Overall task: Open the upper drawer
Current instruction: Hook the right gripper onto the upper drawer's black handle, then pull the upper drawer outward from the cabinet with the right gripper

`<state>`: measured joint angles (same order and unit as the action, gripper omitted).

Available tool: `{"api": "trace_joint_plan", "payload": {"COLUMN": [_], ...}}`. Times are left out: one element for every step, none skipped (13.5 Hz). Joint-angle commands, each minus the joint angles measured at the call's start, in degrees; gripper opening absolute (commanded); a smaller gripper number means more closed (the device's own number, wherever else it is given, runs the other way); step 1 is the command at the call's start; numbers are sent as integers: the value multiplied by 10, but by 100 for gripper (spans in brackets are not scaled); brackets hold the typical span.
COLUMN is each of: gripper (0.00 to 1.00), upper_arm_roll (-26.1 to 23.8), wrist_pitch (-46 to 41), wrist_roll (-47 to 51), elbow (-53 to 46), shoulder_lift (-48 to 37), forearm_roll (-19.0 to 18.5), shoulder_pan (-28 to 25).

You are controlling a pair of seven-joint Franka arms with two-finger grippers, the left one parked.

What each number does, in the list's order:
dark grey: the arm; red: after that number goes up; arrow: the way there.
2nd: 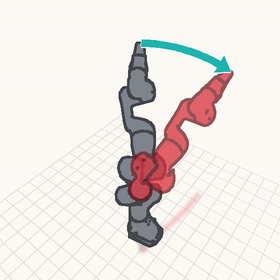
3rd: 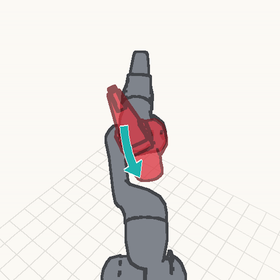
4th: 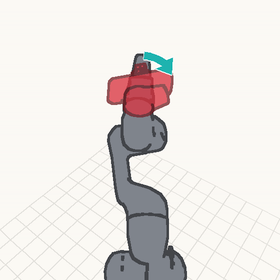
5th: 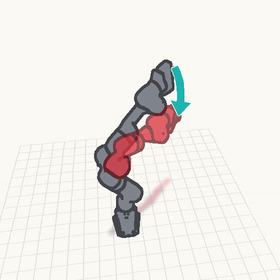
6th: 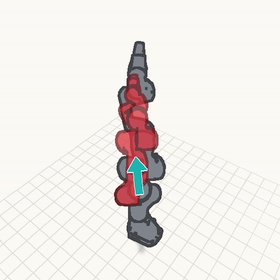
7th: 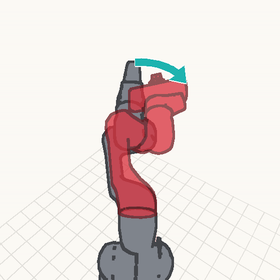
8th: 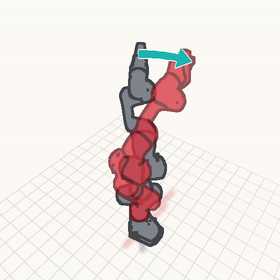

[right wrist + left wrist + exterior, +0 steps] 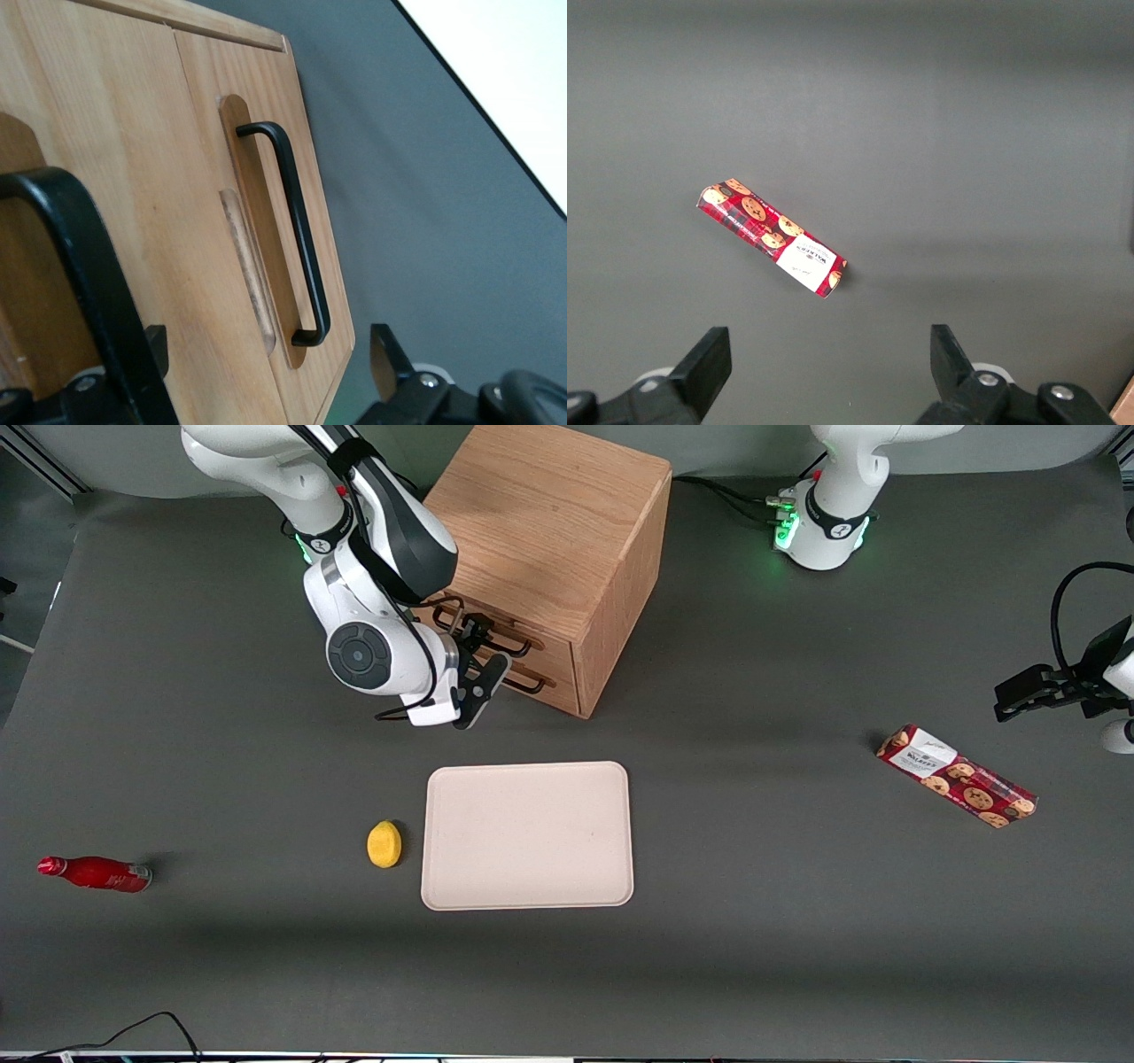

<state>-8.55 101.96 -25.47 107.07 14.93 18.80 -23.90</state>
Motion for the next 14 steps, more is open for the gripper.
{"api": "trace_joint_plan", "payload": {"gripper": [100,100,100,100,100,100,100,100,100,100,100,100,100,100], "upper_arm_roll": [-6,-5,-5,-3,-3,-4,-4,-4,-3,-2,-2,0,2,3], "wrist_pitch": [17,22,28,29,29,29,29,29,29,29,29,29,29,29], "wrist_roll": [-16,-24,-27,-31,-38,-41,-48,-56,-57,-63,-69,-76,-84,-90], "elbow": [-21,-23,-24,-30,-38,-43,-50,-53,-58,-62,-66,-68,-70,-74], "shoulder_lift": [21,24,26,31,36,42,47,48,49,54,56,57,61,63], "forearm_roll": [-15,-15,-16,-16,-17,-18,-18,-18,-18,-19,-19,-19,-20,-20], "shoulder_pan": [20,20,21,21,26,35,38,39,40,44,47,47,47,53]}}
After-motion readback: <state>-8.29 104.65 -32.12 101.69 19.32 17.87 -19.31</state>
